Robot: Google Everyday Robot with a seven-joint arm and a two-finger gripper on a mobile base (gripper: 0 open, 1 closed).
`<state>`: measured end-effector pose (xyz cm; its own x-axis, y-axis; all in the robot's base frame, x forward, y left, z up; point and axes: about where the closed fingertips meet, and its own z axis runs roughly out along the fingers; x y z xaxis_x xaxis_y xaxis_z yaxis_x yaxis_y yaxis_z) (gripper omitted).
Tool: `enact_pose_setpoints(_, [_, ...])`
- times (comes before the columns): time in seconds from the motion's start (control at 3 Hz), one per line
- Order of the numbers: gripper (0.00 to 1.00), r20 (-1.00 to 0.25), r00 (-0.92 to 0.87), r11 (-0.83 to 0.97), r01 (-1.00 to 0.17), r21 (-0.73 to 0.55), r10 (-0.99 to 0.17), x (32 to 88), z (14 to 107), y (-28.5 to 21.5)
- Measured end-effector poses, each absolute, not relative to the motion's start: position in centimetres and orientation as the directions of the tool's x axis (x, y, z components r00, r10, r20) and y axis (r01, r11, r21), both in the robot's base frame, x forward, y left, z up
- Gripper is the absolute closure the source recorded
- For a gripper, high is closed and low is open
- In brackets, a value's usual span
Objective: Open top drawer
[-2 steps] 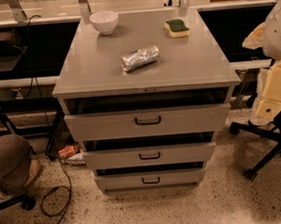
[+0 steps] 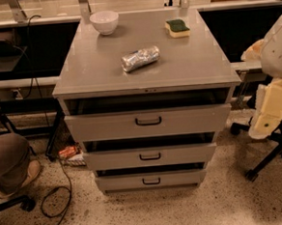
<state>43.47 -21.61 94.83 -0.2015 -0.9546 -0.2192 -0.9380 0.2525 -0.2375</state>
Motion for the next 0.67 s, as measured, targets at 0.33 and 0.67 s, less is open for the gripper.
enact_pose_setpoints(0.33, [0.00,-0.216,-0.163,0.213,-0.948,-0.237,-0.963,43.5,90.2,-21.2])
enact_pose_setpoints(0.67, [0.00,-0.241,-0.165,0.220,-0.949,-0.226,-0.956,44.2,83.7,-20.5])
